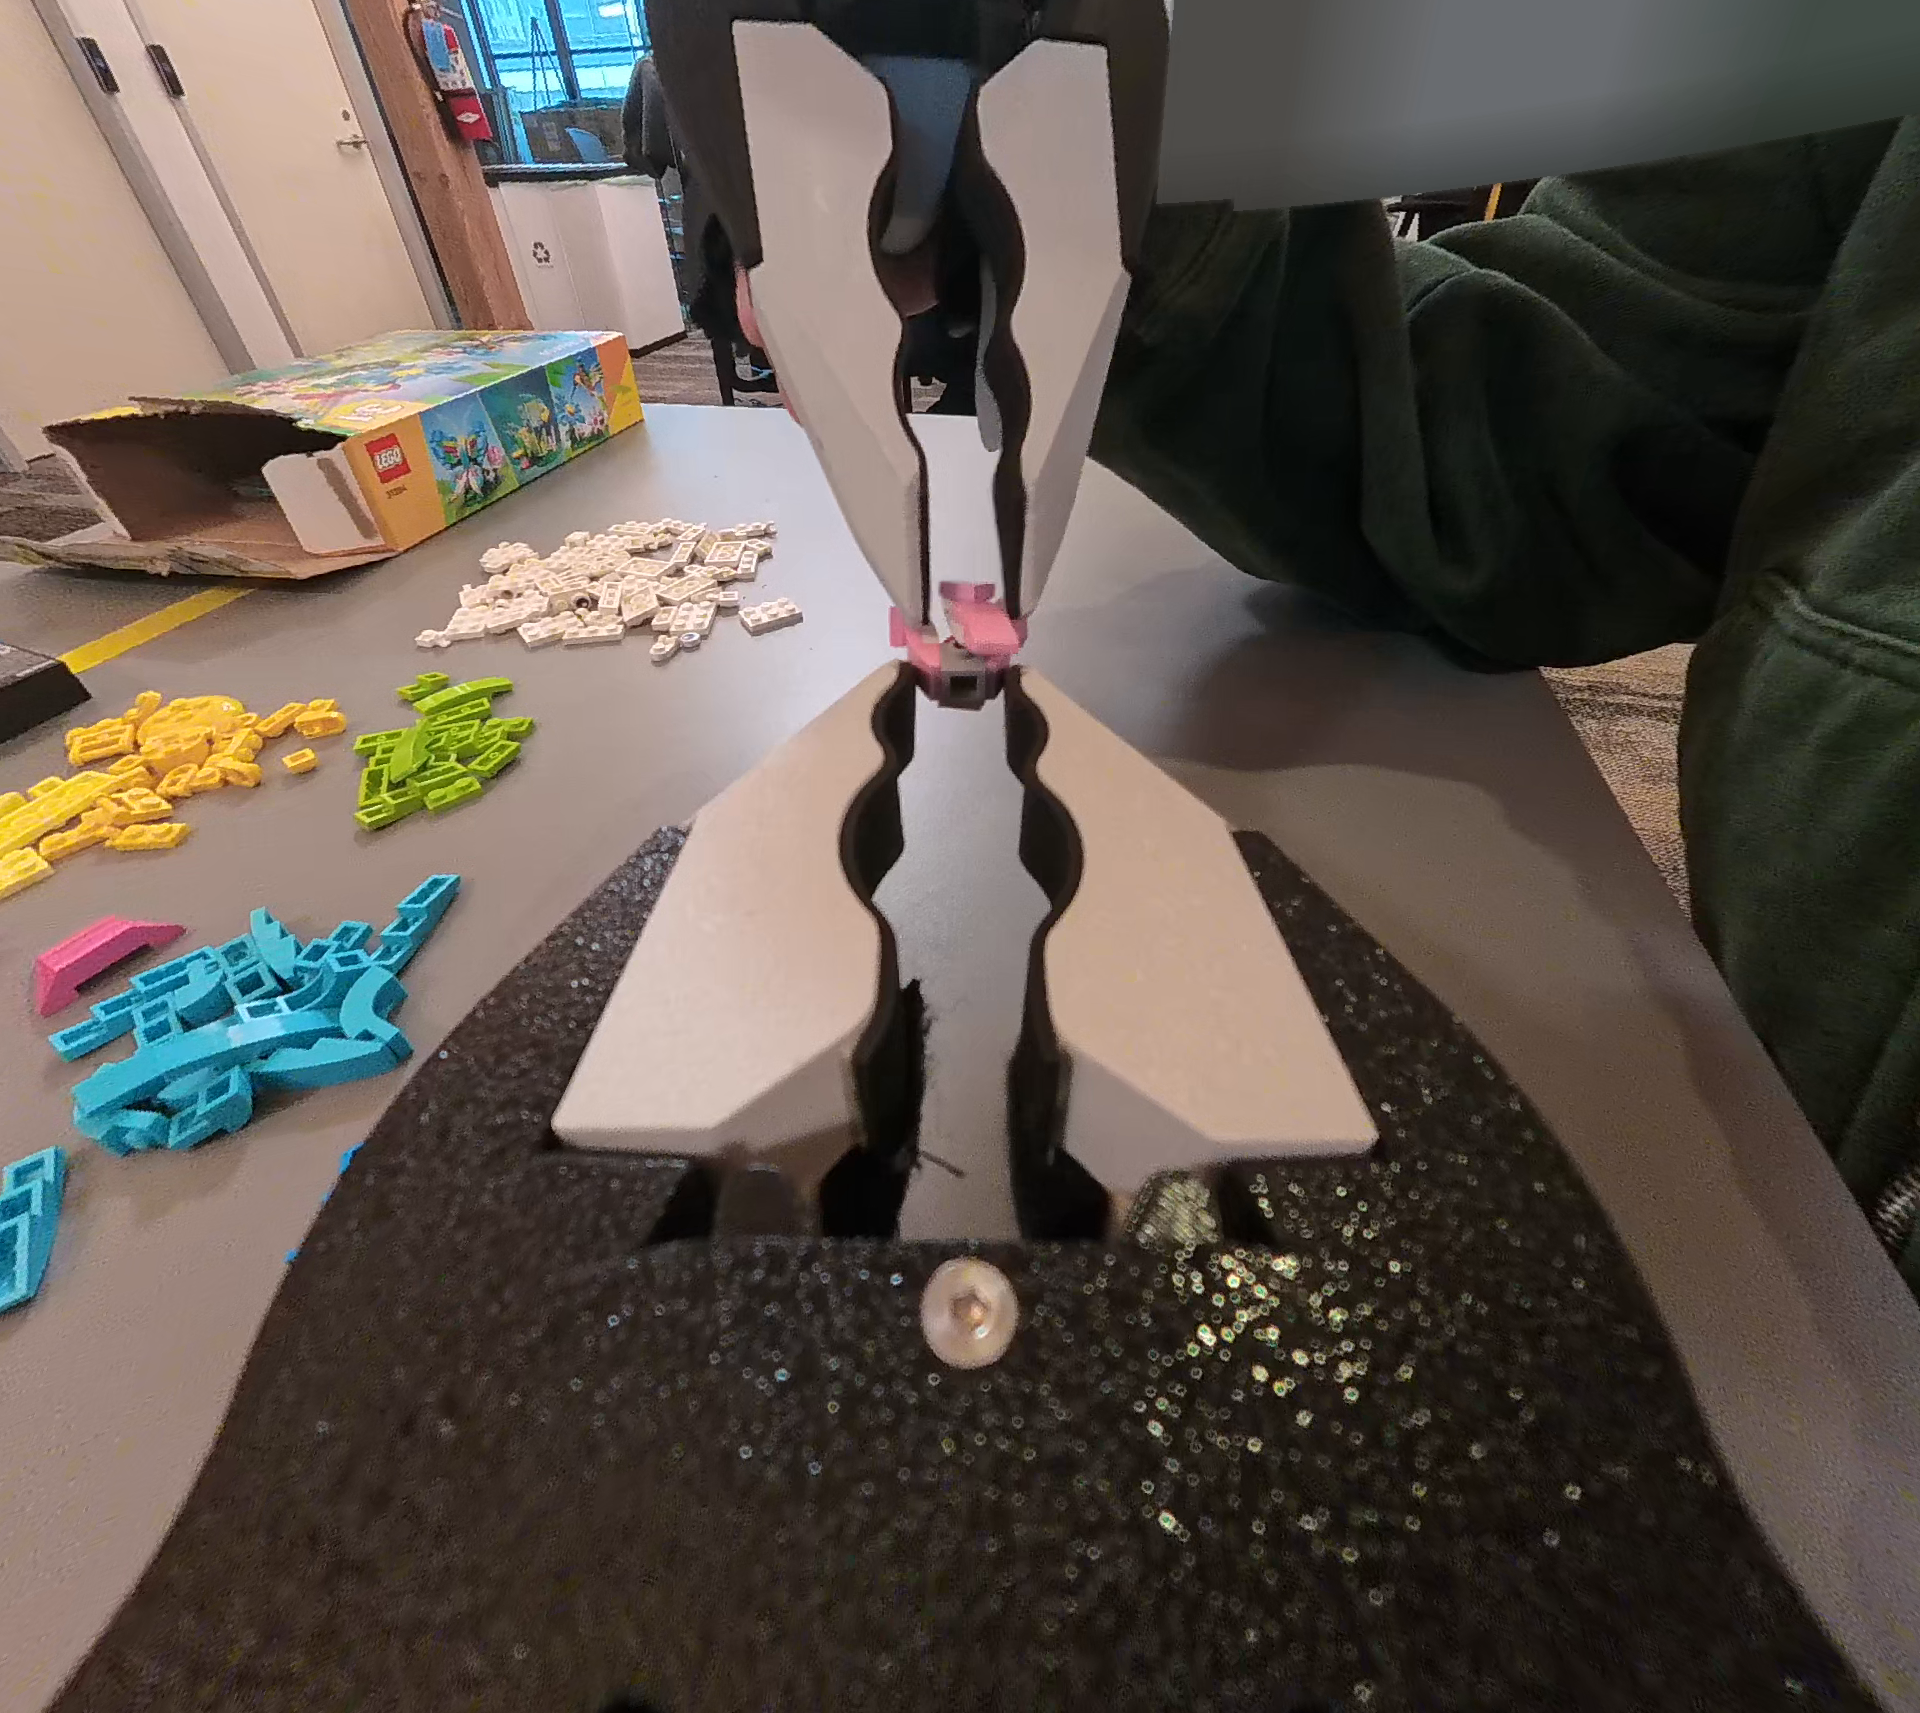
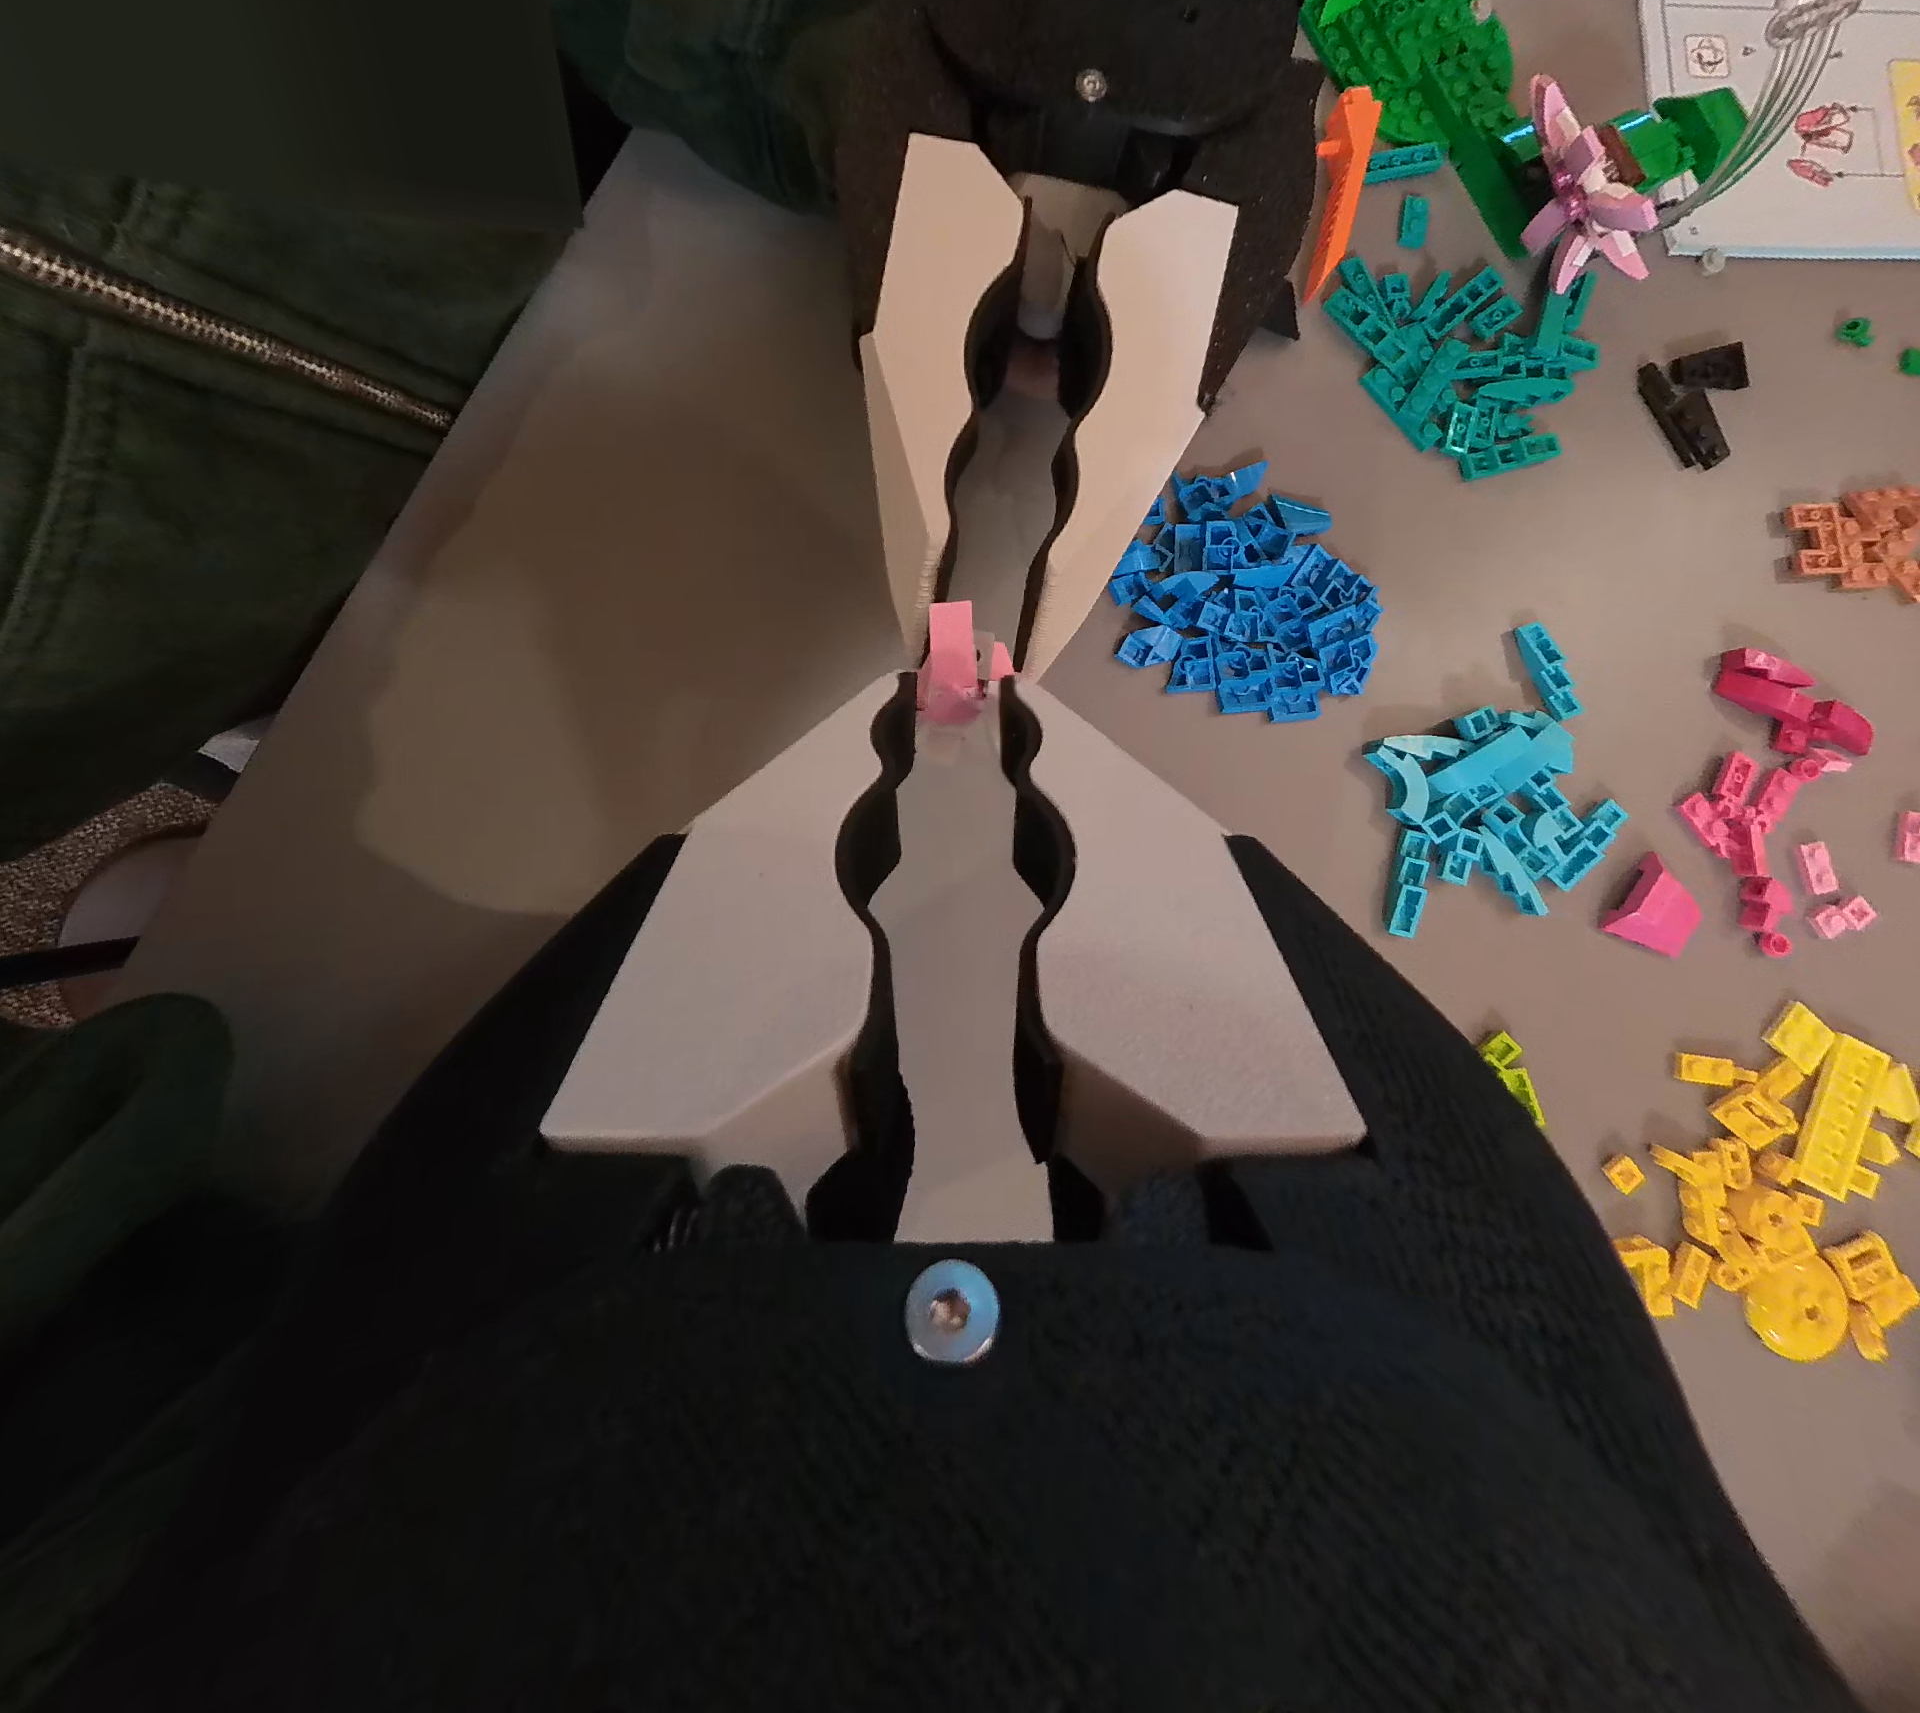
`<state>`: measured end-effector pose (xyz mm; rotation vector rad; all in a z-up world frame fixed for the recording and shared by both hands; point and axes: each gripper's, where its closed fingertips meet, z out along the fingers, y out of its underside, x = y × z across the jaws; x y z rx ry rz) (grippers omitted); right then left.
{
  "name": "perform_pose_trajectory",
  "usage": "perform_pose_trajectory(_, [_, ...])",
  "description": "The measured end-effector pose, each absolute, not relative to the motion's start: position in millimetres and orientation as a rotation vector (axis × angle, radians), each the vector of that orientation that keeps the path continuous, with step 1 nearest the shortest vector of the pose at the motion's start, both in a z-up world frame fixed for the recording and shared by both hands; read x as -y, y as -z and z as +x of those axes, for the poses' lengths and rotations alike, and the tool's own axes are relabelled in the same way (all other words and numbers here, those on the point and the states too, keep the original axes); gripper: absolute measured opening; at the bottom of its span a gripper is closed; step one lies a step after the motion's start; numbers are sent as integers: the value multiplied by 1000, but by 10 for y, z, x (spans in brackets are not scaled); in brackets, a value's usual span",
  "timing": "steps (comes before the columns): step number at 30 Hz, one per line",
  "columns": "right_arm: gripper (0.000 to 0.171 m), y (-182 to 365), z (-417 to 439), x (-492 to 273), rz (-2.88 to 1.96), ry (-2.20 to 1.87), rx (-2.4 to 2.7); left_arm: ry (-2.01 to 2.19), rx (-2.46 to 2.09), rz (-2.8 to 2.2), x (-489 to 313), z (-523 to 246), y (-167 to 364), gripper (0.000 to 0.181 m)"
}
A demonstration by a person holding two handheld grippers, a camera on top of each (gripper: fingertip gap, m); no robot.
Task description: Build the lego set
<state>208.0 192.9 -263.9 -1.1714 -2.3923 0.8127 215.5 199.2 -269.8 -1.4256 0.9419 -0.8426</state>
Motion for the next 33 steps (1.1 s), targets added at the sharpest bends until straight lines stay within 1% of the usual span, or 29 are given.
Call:
perform_pose_trajectory(3, [16, 2606, 2069, -1930, -1159, -817, 2376, 840, -933, -1430, -2003, 2147, 2696, 15])
perform_pose_trajectory(5, [21, 2571, 2048, -1945, -1144, -812, 2351, 831, -919, -1442, -2026, 2131, 2702, 15])
perform_pose_trajectory(10, [43, 2411, 1903, -1992, -1023, -785, 2230, 776, -835, -1494, -2154, 2003, 2699, 15])
perform_pose_trajectory(14, [62, 2356, 1721, -2090, -853, -615, 2124, 733, -703, -1541, -2292, 1787, 2665, 14])
perform_pose_trajectory(16, [74, 2355, 1615, -2131, -780, -535, 2072, 738, -643, -1552, -2334, 1686, 2635, 14])
perform_pose_trajectory(17, [75, 2365, 1570, -2150, -749, -497, 2052, 731, -620, -1555, -2353, 1635, 2623, 14])
perform_pose_trajectory(20, [74, 2430, 1452, -2194, -653, -370, 2008, 702, -574, -1558, -2390, 1508, 2587, 14])
perform_pose_trajectory(23, [68, 2512, 1364, -2251, -514, -176, 1967, 693, -531, -1552, -2412, 1413, 2544, 14])
perform_pose_trajectory(26, [58, 2565, 1299, -2287, -348, 34, 1914, 687, -505, -1551, -2424, 1358, 2526, 15])
perform_pose_trajectory(33, [57, 2637, 1235, -2308, -258, 185, 1877, 675, -514, -1566, -2431, 1375, 2557, 14])
